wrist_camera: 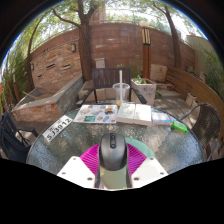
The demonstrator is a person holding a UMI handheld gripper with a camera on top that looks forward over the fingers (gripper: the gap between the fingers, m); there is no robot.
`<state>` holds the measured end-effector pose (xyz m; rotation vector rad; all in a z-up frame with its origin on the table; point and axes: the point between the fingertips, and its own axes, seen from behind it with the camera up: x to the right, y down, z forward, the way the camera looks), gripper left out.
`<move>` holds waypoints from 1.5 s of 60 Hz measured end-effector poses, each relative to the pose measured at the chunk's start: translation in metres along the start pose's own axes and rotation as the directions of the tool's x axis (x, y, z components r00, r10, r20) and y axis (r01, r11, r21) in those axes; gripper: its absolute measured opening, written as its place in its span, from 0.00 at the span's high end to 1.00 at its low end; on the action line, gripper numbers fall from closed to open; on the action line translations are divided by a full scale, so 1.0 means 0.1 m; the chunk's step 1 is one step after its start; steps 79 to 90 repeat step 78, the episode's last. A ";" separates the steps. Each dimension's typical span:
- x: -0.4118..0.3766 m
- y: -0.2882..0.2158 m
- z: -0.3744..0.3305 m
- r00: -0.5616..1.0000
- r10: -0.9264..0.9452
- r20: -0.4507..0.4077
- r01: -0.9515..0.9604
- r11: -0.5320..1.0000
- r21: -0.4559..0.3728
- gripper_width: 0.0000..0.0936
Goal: Arrange mouse
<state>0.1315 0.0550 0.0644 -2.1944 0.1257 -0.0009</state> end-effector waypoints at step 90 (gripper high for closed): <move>-0.29 0.57 -3.22 0.989 -0.059 -0.133 0.063 0.998 0.023 0.09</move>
